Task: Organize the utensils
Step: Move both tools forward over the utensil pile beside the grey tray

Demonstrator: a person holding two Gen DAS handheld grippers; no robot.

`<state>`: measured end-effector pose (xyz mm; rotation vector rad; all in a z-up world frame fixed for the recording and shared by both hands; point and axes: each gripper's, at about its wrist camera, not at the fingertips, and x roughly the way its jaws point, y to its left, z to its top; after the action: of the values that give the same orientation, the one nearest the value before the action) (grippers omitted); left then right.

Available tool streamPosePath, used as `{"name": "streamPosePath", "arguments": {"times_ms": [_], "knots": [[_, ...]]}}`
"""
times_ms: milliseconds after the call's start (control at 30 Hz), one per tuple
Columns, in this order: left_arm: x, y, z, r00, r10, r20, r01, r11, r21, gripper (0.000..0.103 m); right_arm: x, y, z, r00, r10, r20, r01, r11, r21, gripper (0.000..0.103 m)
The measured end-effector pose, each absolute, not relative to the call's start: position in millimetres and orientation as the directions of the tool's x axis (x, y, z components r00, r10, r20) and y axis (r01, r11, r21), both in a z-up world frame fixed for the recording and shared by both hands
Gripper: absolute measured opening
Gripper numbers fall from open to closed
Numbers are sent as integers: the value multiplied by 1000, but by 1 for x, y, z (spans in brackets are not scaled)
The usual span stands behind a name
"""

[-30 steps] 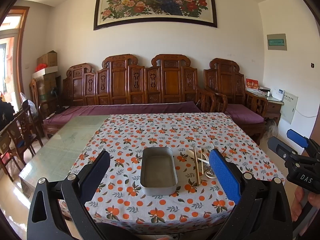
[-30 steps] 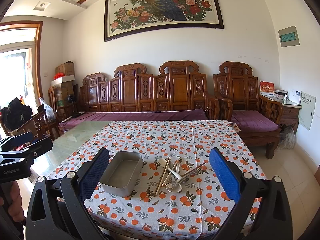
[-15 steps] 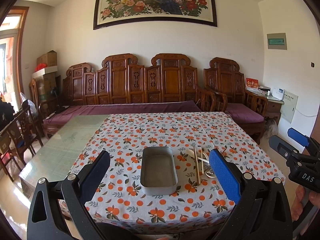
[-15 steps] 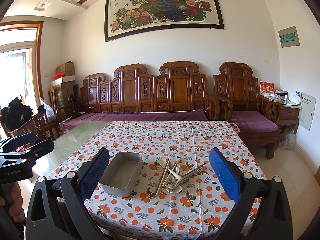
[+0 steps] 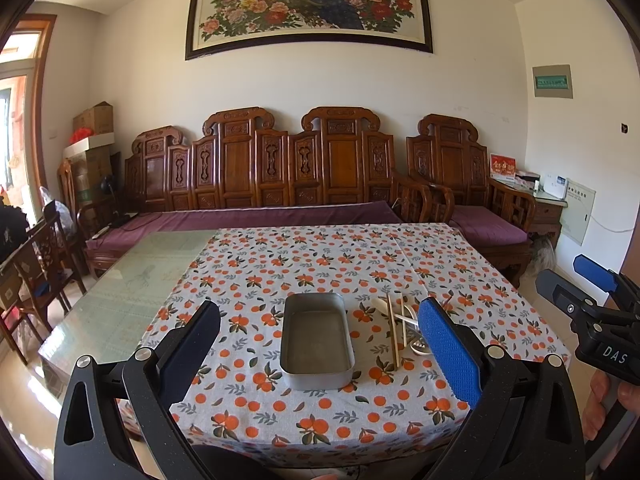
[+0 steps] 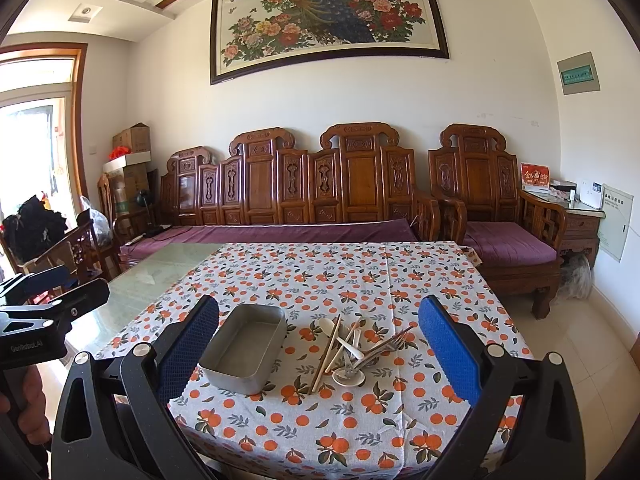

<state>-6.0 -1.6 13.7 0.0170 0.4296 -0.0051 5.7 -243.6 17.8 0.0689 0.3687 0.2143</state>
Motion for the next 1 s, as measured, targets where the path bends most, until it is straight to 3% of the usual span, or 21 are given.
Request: {"name": "streamPosePath", "arguments": {"times_ms": [500,767,1000], "knots": [[24,0,-24,857,-47,-514,62,998,11,96,34,-246,-11,881,239,-408,-213,971,111,100],[55,-8,-50,814,-90,-574,122,992,17,96,69,-249,-44,845,245,-476,-228,969,94,85],[87,-13,-66,777,-140,-614,174,985,-4,96,106,-265,-73,811,240,-533,-218,970,105,64]]}}
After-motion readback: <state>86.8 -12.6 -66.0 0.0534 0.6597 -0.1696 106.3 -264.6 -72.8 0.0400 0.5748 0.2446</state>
